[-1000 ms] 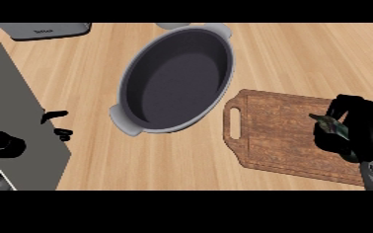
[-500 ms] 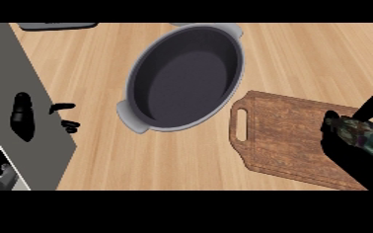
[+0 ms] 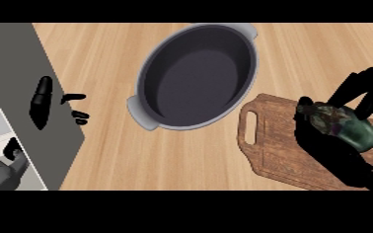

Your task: Pick the eggplant from the cutting board and place it in the pot

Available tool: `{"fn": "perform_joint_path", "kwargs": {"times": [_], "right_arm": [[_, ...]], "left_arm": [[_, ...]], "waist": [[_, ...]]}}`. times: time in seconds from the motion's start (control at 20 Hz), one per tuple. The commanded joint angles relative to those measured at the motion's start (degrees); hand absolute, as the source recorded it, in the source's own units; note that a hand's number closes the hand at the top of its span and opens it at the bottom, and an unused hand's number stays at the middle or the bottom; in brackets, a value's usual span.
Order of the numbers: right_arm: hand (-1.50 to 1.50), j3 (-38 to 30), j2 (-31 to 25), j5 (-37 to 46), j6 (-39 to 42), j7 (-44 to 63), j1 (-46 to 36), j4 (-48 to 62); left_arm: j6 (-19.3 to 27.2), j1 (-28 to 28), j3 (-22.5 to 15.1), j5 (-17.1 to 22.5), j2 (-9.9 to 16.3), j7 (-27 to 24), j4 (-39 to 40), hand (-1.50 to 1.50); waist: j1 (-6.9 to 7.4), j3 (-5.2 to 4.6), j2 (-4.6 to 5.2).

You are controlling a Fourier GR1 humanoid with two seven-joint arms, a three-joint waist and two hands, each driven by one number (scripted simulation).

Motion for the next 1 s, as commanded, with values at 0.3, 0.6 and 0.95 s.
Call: {"fn": "perform_joint_path", "kwargs": {"times": [0.3,0.6,0.95], "right_arm": [[1.50,-1.1,15.0,-0.2,8.8,9.7,-14.0,16.5],[1.50,-3.7,23.9,0.3,8.3,9.0,-18.4,28.5],[-1.50,-11.8,28.2,-3.7,1.0,5.8,-18.6,40.0]], "left_arm": [[6.3,-4.1,-0.3,-3.6,-0.1,-5.8,4.1,0.00],[4.4,-4.2,-1.3,-1.0,1.1,-7.7,5.8,0.00],[6.7,-7.1,-3.3,-0.4,-0.2,-8.3,7.5,0.00]], "waist": [[2.77,-0.04,-0.27],[3.54,0.05,-0.18],[3.27,0.26,0.33]]}}
